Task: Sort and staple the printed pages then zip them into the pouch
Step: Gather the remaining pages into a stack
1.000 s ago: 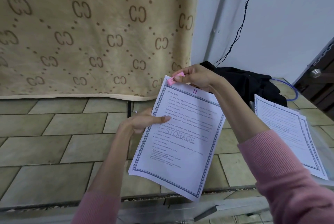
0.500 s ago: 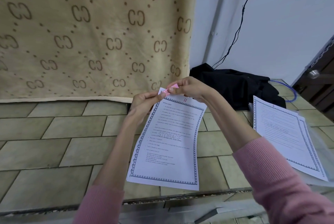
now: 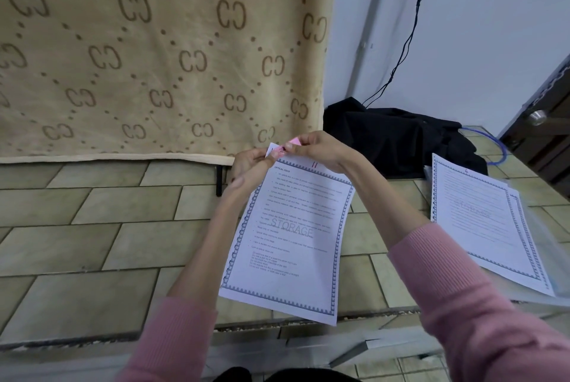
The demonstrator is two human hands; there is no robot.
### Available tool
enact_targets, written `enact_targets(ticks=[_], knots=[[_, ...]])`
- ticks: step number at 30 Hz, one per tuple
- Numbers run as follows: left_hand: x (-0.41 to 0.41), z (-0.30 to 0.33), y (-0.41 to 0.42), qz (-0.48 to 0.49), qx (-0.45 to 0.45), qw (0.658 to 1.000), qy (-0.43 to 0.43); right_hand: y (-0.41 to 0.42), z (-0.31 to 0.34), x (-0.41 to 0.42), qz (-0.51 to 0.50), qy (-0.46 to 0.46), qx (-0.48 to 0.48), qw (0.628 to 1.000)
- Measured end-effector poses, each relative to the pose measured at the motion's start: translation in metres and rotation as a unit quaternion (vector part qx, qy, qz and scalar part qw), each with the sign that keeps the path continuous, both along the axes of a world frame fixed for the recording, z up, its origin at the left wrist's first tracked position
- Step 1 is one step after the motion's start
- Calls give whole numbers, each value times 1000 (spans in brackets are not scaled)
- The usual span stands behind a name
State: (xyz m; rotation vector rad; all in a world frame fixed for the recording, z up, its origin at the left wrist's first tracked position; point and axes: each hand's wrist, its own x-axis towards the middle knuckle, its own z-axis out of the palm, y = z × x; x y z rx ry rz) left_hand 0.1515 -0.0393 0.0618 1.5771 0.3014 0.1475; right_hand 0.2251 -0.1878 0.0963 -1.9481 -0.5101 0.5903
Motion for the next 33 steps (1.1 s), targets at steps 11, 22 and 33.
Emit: enact_targets(ticks=[11, 22, 33], knots=[[0, -10, -13, 95, 113, 988, -52, 18, -19, -4, -86, -36, 35, 995], [-1, -31, 4, 16, -13, 1000, 23, -17, -27, -4, -67, -62, 45, 995], [7, -30, -19, -67, 103, 992, -13, -61, -27, 0, -32, 8, 54, 998]])
